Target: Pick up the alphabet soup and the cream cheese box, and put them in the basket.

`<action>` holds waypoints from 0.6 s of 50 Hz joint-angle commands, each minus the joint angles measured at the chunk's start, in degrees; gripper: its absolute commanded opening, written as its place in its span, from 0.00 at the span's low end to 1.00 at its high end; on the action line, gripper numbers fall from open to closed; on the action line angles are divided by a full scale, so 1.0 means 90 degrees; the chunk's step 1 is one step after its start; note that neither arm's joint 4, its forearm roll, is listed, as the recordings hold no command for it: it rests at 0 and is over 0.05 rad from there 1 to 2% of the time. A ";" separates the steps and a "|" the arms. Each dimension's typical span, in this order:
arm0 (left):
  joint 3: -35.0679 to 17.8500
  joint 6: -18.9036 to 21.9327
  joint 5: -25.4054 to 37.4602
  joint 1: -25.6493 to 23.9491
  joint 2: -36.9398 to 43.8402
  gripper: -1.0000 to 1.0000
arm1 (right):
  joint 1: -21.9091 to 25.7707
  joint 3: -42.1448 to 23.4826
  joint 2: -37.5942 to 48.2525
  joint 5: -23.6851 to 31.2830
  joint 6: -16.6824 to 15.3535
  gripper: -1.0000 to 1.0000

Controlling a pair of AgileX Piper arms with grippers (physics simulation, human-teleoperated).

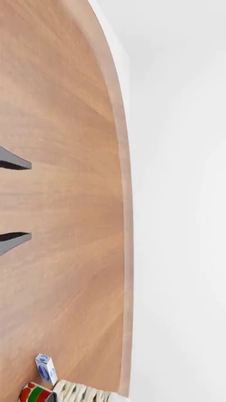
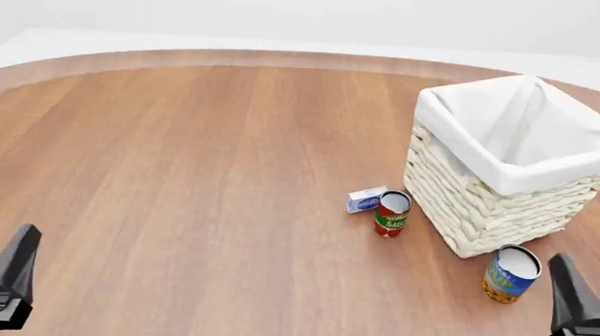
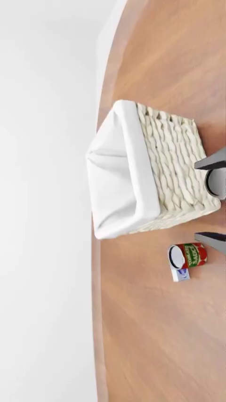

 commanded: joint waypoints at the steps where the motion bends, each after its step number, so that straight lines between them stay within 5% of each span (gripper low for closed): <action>1: -0.0017 0.0000 -0.0007 0.0000 0.0029 1.00 | 0.0085 0.0004 -0.0010 0.0042 0.0000 1.00; 11: -0.0017 0.0000 -0.0007 0.0000 0.0029 1.00 | -0.0090 -0.0127 0.0026 0.0110 0.0090 1.00; 20: -0.0017 0.0000 -0.0007 0.0000 0.0029 1.00 | 0.0016 -0.0394 0.0373 0.0223 -0.0196 1.00; 30: -0.0017 0.0000 -0.0007 0.0000 0.0029 1.00 | 0.0407 -0.1157 0.1805 -0.0202 -0.0509 1.00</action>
